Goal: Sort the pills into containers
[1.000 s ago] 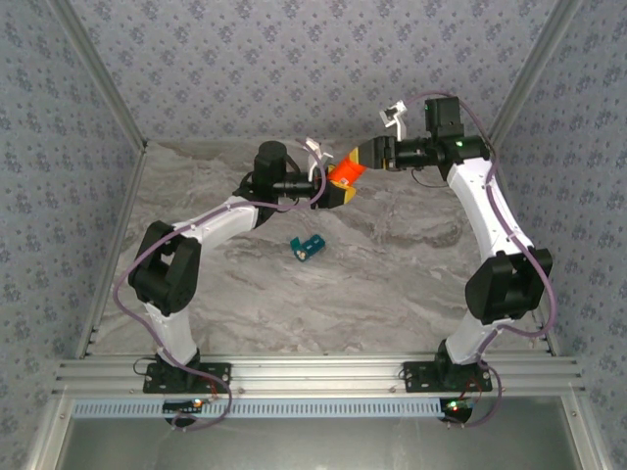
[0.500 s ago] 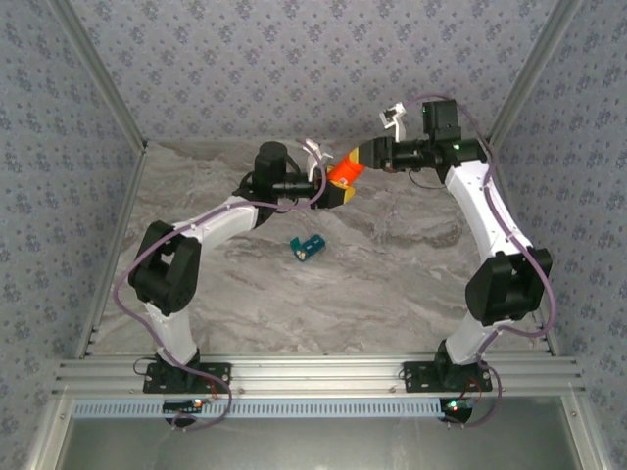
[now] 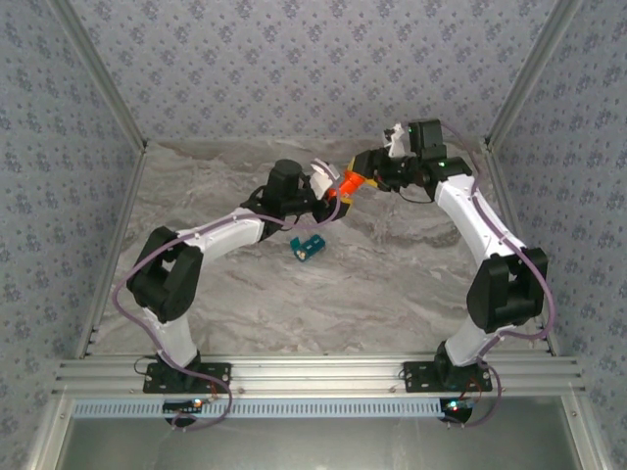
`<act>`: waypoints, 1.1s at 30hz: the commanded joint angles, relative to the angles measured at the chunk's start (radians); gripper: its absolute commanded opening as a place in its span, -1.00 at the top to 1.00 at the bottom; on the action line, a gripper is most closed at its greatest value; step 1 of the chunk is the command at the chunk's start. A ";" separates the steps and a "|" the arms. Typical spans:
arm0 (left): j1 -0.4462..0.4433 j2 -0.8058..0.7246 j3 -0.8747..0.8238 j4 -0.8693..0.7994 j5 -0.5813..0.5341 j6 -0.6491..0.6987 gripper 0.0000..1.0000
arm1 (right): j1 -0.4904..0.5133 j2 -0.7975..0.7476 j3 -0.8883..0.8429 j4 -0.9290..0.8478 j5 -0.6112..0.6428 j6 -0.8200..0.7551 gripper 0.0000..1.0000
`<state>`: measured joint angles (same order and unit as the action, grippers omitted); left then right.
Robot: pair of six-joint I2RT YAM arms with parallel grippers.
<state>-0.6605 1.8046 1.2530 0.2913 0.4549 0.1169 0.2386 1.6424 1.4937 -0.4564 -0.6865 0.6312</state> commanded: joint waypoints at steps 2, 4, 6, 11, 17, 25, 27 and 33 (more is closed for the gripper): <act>-0.088 -0.080 0.027 0.133 0.111 0.094 1.00 | 0.058 0.012 -0.014 0.025 0.026 0.024 0.12; -0.086 -0.079 0.025 0.141 0.110 0.084 1.00 | 0.055 0.011 -0.008 0.024 0.024 0.027 0.09; -0.081 -0.077 0.022 0.154 0.113 0.069 1.00 | 0.051 0.009 0.005 0.013 0.009 0.030 0.02; -0.045 -0.070 0.004 0.227 0.141 -0.017 1.00 | 0.018 -0.013 0.068 -0.008 -0.003 0.035 -0.34; -0.003 -0.077 -0.016 0.292 0.182 -0.106 1.00 | -0.027 -0.063 0.132 -0.026 -0.041 0.007 -0.69; 0.025 -0.083 -0.021 0.324 0.245 -0.159 1.00 | -0.096 -0.119 0.134 -0.029 -0.106 -0.035 -0.77; 0.032 -0.080 -0.018 0.338 0.266 -0.184 1.00 | -0.111 -0.126 0.130 -0.029 -0.110 -0.037 -0.76; 0.058 -0.057 0.021 0.356 0.391 -0.277 1.00 | -0.133 -0.137 0.142 -0.072 -0.156 -0.254 -0.71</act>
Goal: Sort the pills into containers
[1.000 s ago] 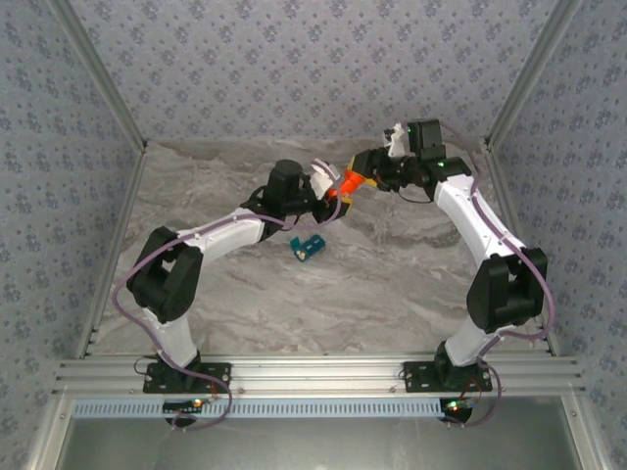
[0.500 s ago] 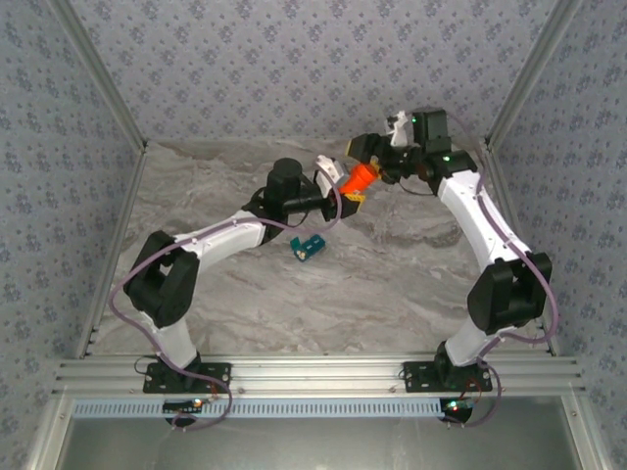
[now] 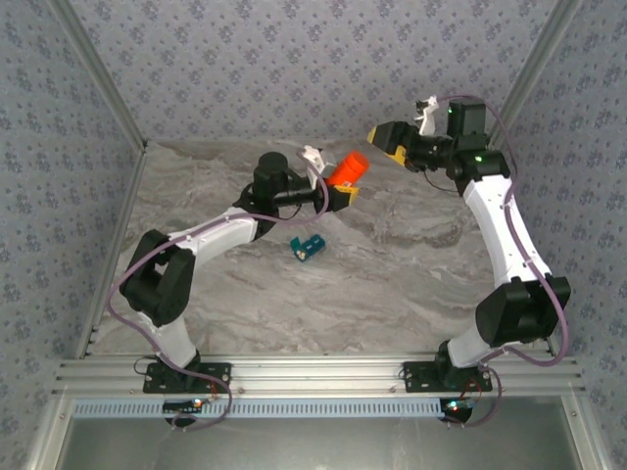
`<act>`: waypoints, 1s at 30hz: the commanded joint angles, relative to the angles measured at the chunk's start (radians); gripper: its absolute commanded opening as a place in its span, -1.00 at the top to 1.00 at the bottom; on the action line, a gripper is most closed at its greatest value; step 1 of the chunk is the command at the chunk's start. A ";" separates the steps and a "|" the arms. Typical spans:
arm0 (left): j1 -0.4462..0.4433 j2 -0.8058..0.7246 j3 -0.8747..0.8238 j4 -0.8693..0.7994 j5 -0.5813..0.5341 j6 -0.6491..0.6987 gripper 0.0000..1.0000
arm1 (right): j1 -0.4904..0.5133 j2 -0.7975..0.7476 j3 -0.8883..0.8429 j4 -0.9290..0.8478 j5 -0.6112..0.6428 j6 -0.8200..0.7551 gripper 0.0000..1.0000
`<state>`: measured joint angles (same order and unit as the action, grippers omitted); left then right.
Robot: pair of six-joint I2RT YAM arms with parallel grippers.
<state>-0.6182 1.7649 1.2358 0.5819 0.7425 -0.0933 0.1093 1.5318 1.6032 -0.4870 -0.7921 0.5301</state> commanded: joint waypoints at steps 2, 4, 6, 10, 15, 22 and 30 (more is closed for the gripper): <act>0.021 -0.007 0.058 0.061 0.144 -0.098 1.00 | -0.003 -0.031 0.024 -0.039 -0.090 -0.229 -0.71; 0.023 0.000 0.067 0.061 0.166 -0.110 1.00 | -0.002 -0.041 0.016 -0.019 -0.123 -0.254 -0.71; 0.025 0.007 0.078 0.053 0.185 -0.117 1.00 | 0.002 -0.040 0.022 -0.003 -0.157 -0.261 -0.71; 0.025 0.026 0.103 0.039 0.223 -0.141 1.00 | 0.023 -0.020 0.060 -0.035 -0.175 -0.288 -0.73; 0.025 0.033 0.113 0.038 0.230 -0.152 1.00 | 0.055 0.011 0.098 -0.080 -0.162 -0.316 -0.73; 0.025 0.033 0.118 0.033 0.231 -0.151 1.00 | 0.084 0.034 0.107 -0.109 -0.154 -0.335 -0.66; 0.025 0.033 0.116 0.033 0.227 -0.151 1.00 | 0.086 0.039 0.091 -0.140 -0.149 -0.349 -0.50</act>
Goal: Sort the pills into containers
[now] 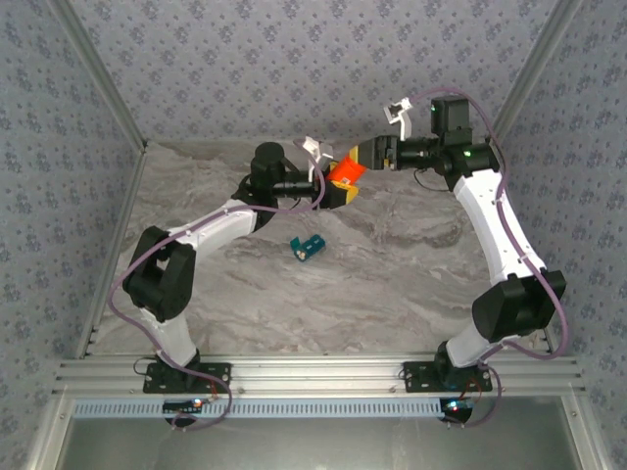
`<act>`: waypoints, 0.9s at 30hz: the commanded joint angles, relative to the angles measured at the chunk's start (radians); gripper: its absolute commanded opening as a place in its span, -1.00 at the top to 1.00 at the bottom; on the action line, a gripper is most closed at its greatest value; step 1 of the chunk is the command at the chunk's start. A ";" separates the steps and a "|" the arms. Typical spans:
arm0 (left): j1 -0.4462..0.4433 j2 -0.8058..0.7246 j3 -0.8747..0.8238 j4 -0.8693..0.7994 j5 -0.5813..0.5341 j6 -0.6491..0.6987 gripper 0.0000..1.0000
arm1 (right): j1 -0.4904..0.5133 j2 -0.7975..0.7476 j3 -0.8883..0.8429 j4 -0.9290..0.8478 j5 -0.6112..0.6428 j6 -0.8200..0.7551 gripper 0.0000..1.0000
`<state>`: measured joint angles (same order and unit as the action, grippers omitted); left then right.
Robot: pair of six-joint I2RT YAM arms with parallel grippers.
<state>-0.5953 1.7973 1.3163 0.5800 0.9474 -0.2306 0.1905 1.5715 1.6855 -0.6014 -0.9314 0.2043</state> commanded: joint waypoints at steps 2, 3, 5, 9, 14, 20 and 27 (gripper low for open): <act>0.003 0.002 0.037 0.035 0.021 -0.014 1.00 | 0.005 -0.002 0.003 -0.025 -0.012 -0.022 -0.42; 0.002 0.002 0.038 0.035 0.019 -0.015 1.00 | 0.007 -0.001 0.002 -0.026 -0.014 -0.023 -0.39; 0.002 0.004 0.039 0.036 0.018 -0.018 1.00 | 0.009 -0.002 -0.002 -0.025 -0.016 -0.023 -0.31; 0.002 0.005 0.039 0.035 0.008 -0.020 1.00 | 0.017 -0.002 -0.014 -0.018 -0.010 -0.015 -0.12; -0.007 -0.009 0.026 0.007 -0.066 0.030 1.00 | 0.031 -0.004 -0.077 0.078 0.052 0.104 0.16; -0.043 -0.048 -0.029 -0.025 -0.238 0.164 1.00 | 0.059 -0.020 -0.195 0.223 0.136 0.280 0.21; -0.067 -0.040 -0.042 -0.029 -0.274 0.209 1.00 | 0.131 -0.019 -0.239 0.258 0.263 0.398 0.20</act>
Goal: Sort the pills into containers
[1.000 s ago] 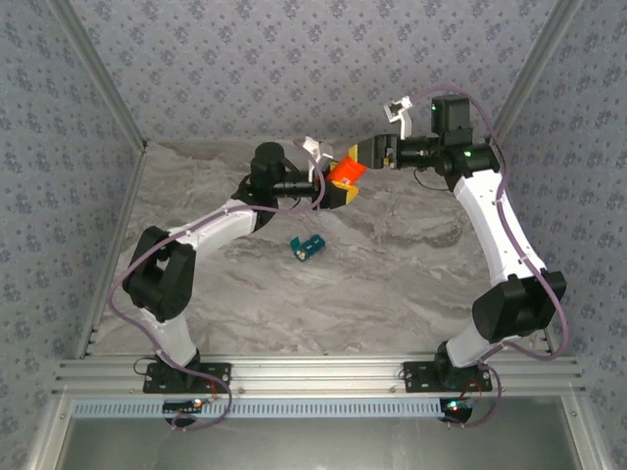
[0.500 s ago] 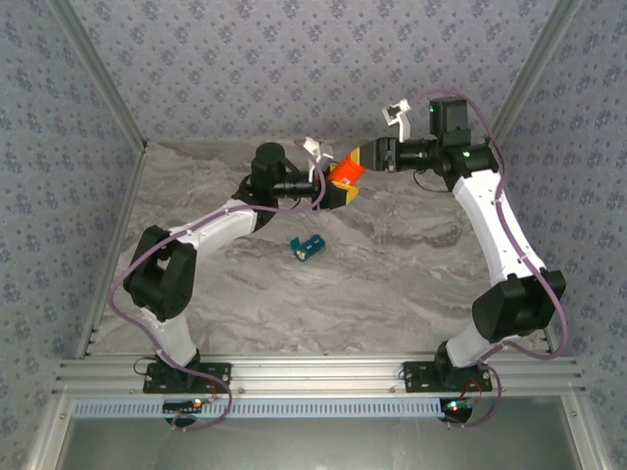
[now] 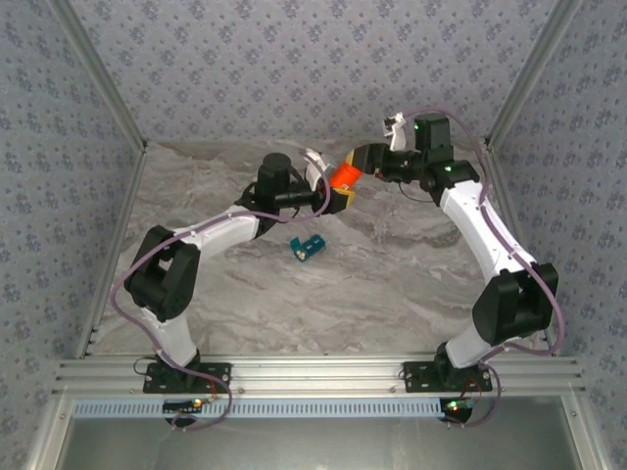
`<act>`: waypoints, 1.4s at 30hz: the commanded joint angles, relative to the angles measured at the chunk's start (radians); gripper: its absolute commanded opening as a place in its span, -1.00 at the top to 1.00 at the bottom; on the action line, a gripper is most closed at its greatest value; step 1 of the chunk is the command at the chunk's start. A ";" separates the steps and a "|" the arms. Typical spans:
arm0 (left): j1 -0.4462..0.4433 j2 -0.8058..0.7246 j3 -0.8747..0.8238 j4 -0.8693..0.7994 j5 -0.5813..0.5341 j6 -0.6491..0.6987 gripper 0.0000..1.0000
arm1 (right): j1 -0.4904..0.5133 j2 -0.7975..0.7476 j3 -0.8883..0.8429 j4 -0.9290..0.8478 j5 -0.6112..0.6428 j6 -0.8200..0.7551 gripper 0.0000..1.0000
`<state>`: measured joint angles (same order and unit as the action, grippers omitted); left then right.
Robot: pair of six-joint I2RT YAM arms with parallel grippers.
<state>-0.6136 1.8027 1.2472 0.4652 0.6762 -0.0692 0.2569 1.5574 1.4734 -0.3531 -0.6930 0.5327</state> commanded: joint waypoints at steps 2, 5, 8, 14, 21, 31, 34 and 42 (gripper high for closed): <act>-0.050 -0.043 0.025 0.090 -0.004 0.046 1.00 | 0.067 0.001 -0.025 0.005 0.033 0.077 0.19; -0.053 -0.041 0.023 0.089 -0.013 0.049 1.00 | 0.063 0.007 -0.016 -0.009 0.036 0.087 0.19; -0.054 -0.038 0.023 0.086 -0.018 0.053 1.00 | 0.059 0.005 -0.010 -0.012 0.041 0.089 0.17; -0.049 -0.031 0.021 0.099 -0.031 0.031 1.00 | 0.042 0.002 0.036 -0.038 0.019 0.089 -0.01; -0.025 -0.020 0.009 0.152 -0.021 -0.034 1.00 | -0.026 -0.020 0.110 -0.087 -0.025 0.059 -0.54; 0.016 -0.036 0.008 0.198 0.101 -0.118 1.00 | -0.140 -0.062 0.128 -0.098 -0.175 -0.083 -0.73; 0.025 -0.037 0.028 0.190 0.162 -0.149 1.00 | -0.153 -0.054 0.139 -0.145 -0.244 -0.229 -0.72; 0.027 -0.026 0.078 0.134 0.254 -0.163 1.00 | -0.154 0.002 0.206 -0.198 -0.358 -0.320 -0.70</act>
<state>-0.5888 1.8027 1.2793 0.5865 0.8619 -0.2153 0.1028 1.5295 1.6279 -0.5072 -0.9745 0.2813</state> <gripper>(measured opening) 0.533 0.852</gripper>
